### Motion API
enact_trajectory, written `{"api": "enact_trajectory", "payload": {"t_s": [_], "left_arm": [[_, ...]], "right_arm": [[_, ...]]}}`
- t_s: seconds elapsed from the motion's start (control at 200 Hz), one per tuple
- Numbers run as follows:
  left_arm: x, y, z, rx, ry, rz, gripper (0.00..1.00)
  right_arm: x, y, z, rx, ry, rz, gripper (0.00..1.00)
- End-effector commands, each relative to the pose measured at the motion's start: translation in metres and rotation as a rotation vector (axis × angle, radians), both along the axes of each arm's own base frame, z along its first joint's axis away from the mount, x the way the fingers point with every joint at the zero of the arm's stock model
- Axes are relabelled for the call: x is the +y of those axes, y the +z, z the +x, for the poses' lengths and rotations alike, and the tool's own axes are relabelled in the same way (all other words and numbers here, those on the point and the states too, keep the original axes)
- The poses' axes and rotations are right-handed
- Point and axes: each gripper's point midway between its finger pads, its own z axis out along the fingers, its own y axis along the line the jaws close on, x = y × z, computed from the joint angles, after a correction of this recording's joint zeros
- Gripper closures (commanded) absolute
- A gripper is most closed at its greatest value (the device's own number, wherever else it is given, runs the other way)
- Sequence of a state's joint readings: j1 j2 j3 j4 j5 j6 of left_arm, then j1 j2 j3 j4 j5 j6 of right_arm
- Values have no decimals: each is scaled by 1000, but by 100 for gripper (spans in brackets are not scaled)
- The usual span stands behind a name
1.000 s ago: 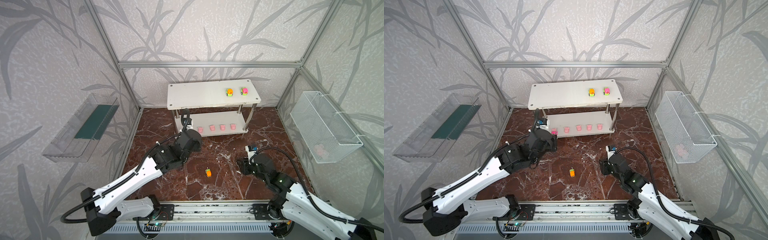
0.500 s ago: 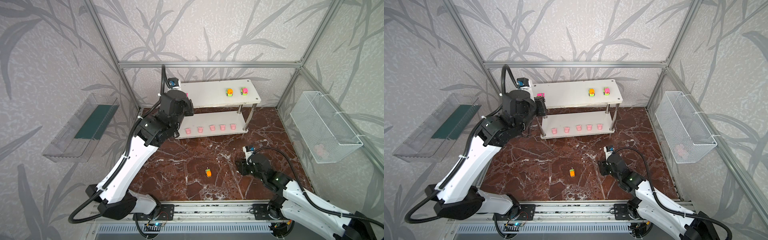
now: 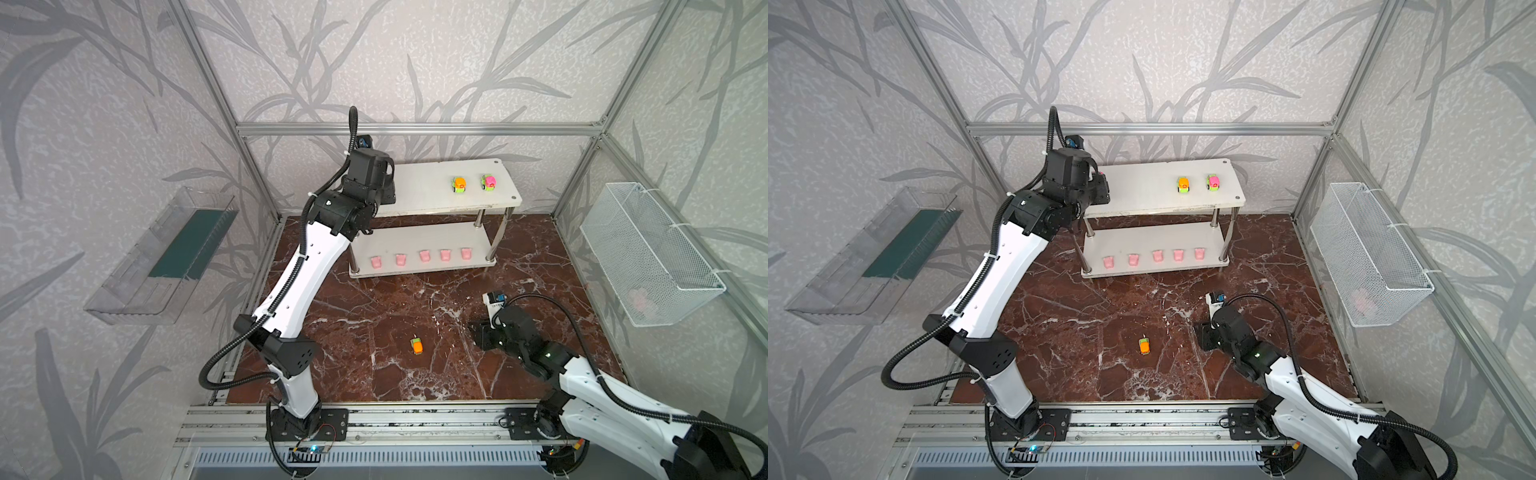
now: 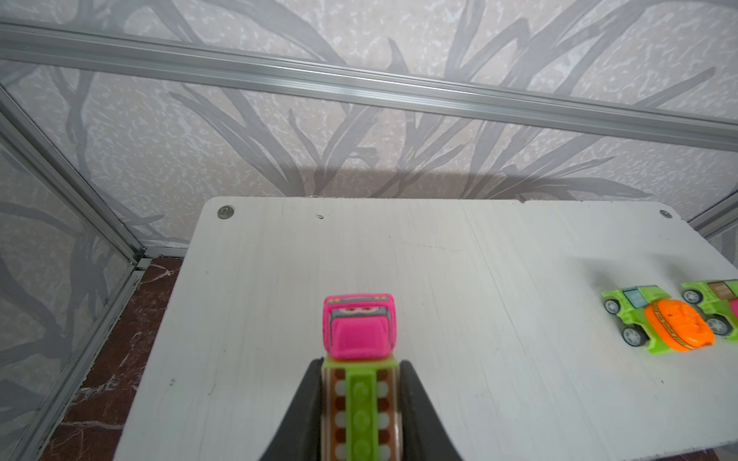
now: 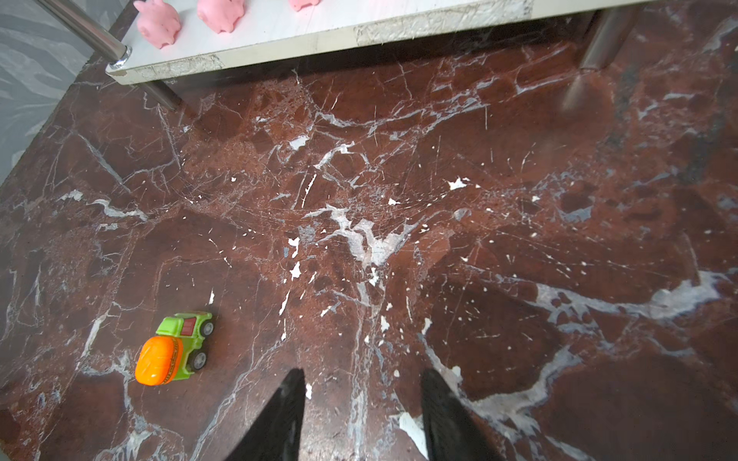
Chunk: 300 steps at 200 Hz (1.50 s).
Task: Place and organize the plastic toys onto the shelf
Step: 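Lift the pink-topped truck with the left gripper and carry it over the top shelf, then lower the pink-topped truck onto the top shelf end nearest the left gripper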
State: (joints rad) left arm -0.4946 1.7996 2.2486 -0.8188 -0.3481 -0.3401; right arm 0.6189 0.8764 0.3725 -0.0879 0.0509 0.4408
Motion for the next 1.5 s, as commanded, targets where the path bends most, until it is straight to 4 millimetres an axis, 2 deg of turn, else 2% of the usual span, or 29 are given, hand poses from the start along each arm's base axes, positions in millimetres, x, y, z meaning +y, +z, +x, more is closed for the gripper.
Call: {"api": "enact_trajectory", "payload": {"t_s": [0.0,0.46,0.79,1.18,1.495], "left_arm": [[9,-3,1,33,1,18,74],[25,-34,19,112,41,27,74],[22,-51,28,150,35,11,74],[22,-61,31,176,40,14,72],[23,-57,32,164,43,6,66]], "right_arm": [[0,2,3,-13,4,11,52],[-2,-3,4,2,-2,17,52],[-3,-8,6,14,-7,21,52],[-4,-11,9,25,-12,26,52],[-4,-13,10,33,-14,27,52]]}}
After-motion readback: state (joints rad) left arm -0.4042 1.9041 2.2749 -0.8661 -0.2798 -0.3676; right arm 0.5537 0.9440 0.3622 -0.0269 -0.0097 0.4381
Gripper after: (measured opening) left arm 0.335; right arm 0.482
